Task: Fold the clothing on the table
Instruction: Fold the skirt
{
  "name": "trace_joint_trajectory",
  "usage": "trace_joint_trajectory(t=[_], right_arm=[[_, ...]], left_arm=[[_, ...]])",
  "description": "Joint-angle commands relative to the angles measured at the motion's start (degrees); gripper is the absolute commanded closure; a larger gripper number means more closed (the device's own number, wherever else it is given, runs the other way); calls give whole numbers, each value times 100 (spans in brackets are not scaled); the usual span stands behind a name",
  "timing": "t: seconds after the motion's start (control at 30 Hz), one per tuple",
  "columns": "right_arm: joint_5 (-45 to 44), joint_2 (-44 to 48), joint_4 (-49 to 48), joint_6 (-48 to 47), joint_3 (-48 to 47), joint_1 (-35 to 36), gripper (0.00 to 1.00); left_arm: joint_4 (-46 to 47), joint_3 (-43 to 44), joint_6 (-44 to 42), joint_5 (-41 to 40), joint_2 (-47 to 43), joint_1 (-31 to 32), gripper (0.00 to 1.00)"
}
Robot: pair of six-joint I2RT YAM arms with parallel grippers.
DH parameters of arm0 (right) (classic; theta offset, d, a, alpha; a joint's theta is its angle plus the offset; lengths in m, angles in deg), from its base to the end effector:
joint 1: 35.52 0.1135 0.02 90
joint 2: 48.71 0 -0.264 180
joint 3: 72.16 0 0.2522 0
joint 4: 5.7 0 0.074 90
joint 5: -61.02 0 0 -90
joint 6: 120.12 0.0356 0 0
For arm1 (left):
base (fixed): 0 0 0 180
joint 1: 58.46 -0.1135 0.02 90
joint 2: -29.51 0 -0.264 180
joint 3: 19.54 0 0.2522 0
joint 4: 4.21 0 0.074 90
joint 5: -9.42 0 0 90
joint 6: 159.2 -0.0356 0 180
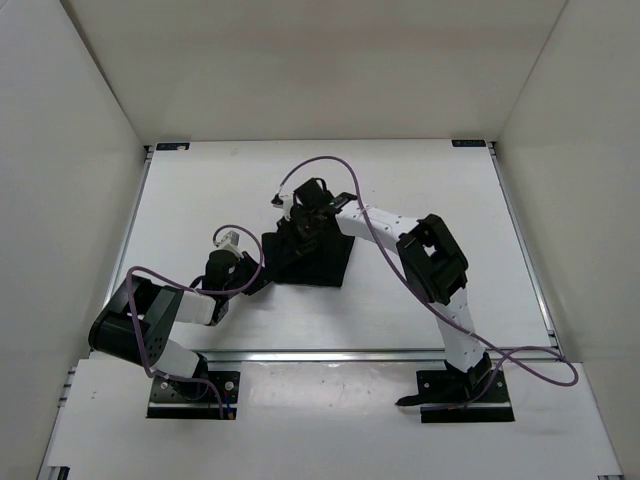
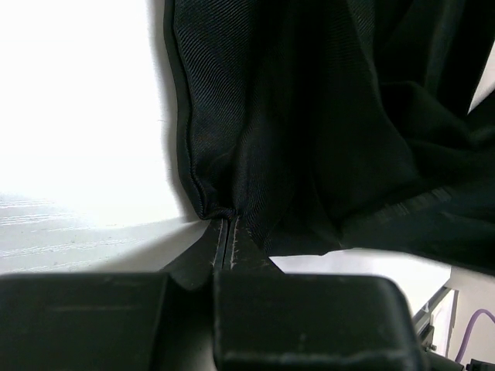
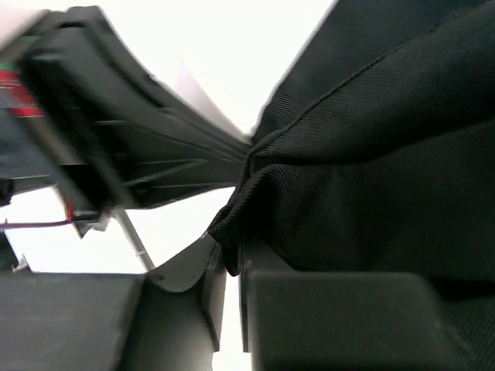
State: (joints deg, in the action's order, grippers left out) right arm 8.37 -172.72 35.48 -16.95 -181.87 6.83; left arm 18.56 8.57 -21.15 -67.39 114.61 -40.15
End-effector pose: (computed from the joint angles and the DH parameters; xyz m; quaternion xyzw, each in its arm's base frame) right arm 0.3328 0.3326 0.1858 -0.3198 0.8516 0.4015 0.1063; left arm 0.2108 -0.0783 0.1039 -0.1734 0.8624 -0.3393 0.3334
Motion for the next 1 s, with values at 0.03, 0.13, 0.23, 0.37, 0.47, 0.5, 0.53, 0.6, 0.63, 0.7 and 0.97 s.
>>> trace_joint_trajectory(t=[0.03, 0.13, 0.23, 0.37, 0.47, 0.5, 0.53, 0.6, 0.63, 0.7, 0.97], right_arm=[[396, -18, 395, -420, -512, 256, 94], [195, -71, 773, -596, -715, 318, 62], [125, 147, 809, -693, -585, 283, 51], [-253, 1051, 328, -544, -40, 142, 48], [-421, 1920, -217, -334, 610, -85, 47], [-464, 2107, -359, -306, 908, -182, 47], [-508, 2448, -604, -193, 1224, -270, 47], [-587, 3133, -964, 0, 1716, -507, 48], [-657, 3302, -1167, 141, 2067, -656, 48], [-710, 3959, -1388, 212, 2438, -964, 48], [-949, 5429, -1335, 317, 3844, -2379, 47]], left_arm=[[-24, -73, -85, 78, -81, -20, 99], [-6, -90, -42, 139, -99, -11, 94], [-6, -107, 11, 245, -151, -64, 84], [-120, -239, 204, 351, -624, -195, 49], [-953, -240, 354, 211, -1466, -284, 36], [-1399, -266, 345, 175, -1679, -310, 36], [-1943, -240, 284, 1, -2081, -319, 35], [-2691, -178, 205, -272, -2705, -389, 35], [-3113, -135, 144, -282, -3101, -407, 33], [-3652, -55, -6, -186, -3595, -686, 32], [-5244, 1051, -1113, 1095, -4064, -908, 2]])
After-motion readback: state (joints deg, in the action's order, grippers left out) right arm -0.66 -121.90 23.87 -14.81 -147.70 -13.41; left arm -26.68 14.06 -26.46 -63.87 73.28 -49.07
